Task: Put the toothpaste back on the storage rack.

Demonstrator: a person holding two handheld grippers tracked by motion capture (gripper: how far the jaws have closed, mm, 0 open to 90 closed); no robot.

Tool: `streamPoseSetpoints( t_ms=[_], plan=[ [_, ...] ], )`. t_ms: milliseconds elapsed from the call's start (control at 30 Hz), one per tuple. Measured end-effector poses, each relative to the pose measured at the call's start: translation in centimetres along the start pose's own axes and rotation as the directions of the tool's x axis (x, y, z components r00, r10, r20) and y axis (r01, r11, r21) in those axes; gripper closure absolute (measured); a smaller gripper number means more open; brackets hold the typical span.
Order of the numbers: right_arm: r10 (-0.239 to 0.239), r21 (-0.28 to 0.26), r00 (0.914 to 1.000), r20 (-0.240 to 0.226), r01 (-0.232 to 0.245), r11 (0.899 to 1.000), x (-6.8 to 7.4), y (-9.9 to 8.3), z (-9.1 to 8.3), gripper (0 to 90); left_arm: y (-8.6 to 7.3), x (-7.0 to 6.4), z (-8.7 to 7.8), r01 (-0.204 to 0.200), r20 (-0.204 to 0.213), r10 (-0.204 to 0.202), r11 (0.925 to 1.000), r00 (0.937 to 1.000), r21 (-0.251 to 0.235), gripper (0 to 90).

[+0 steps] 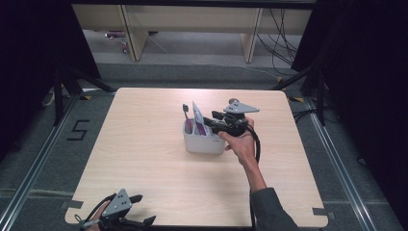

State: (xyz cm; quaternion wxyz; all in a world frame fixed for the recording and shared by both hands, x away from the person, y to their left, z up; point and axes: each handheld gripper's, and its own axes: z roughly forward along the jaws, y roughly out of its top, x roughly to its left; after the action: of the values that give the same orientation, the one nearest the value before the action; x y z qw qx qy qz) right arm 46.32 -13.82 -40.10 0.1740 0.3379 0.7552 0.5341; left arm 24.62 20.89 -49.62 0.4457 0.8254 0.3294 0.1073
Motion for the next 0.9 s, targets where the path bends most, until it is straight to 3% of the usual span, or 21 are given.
streamPoseSetpoints(
  t_ms=[67, 100, 200, 367, 533, 567, 667, 700, 733, 867, 900],
  plan=[
    [-0.001, -0.007, 0.9999, -0.011, 0.001, 1.000, 0.0, 0.0, -0.1, 53.7, 0.0, 0.1, -0.1, -0.013, -0.002, 0.013, 0.9998, 0.9999, 0.012, 16.5],
    [-0.015, -0.010, 0.9999, 0.009, 0.015, 1.000, 0.0, 0.0, -0.2, 53.6, 0.1, 0.2, -0.2, -0.021, -0.006, 0.021, 0.9995, 0.9998, 0.025, 16.5],
    [0.007, -0.003, 1.0000, -0.001, -0.007, 1.000, 0.1, 0.1, -0.5, 53.1, 0.0, 0.1, -0.1, -0.009, -0.005, 0.009, 0.9998, 0.9999, 0.017, 16.5],
    [-0.007, -0.007, 1.0000, -0.006, 0.007, 1.000, 0.1, 0.1, -0.8, 51.5, 0.0, 0.1, -0.1, -0.009, -0.006, 0.009, 0.9998, 0.9999, 0.019, 16.5],
    [0.025, 0.000, 0.9997, 0.003, -0.025, 1.000, 0.2, 0.0, -1.4, 45.0, 0.0, 0.1, -0.1, -0.005, -0.009, 0.005, 0.9999, 0.9999, 0.013, 16.5],
    [0.000, -0.006, 0.9999, 0.012, 0.000, 1.000, 0.0, 0.0, -1.5, 43.9, 0.0, 0.1, -0.1, -0.007, -0.007, 0.007, 0.9998, 0.9999, 0.018, 16.5],
    [0.033, -0.003, 0.9992, 0.022, -0.033, 0.999, 0.1, -0.1, -1.9, 40.2, 0.0, 0.1, -0.1, -0.009, -0.007, 0.009, 0.9998, 0.9999, 0.019, 16.5],
    [0.020, -0.010, 0.9996, 0.018, -0.020, 1.000, 0.0, -0.2, -1.9, 38.9, 0.0, 0.1, -0.1, -0.011, -0.009, 0.011, 0.9997, 0.9999, 0.020, 16.5],
    [0.045, -0.008, 0.9988, 0.017, -0.045, 0.999, 0.1, -0.3, -2.1, 37.9, 0.0, 0.1, -0.1, -0.010, -0.008, 0.010, 0.9997, 0.9999, 0.020, 16.5],
    [0.034, -0.013, 0.9988, 0.035, -0.033, 0.999, -0.2, -0.5, -2.7, 32.9, 0.0, 0.1, -0.1, -0.001, -0.008, 0.001, 0.9999, 1.0000, 0.010, 16.5],
    [0.068, 0.002, 0.9971, 0.034, -0.068, 0.998, 0.1, -0.6, -3.0, 32.3, 0.0, 0.1, -0.1, -0.002, -0.007, 0.002, 0.9999, 1.0000, 0.017, 16.5]
  ],
)
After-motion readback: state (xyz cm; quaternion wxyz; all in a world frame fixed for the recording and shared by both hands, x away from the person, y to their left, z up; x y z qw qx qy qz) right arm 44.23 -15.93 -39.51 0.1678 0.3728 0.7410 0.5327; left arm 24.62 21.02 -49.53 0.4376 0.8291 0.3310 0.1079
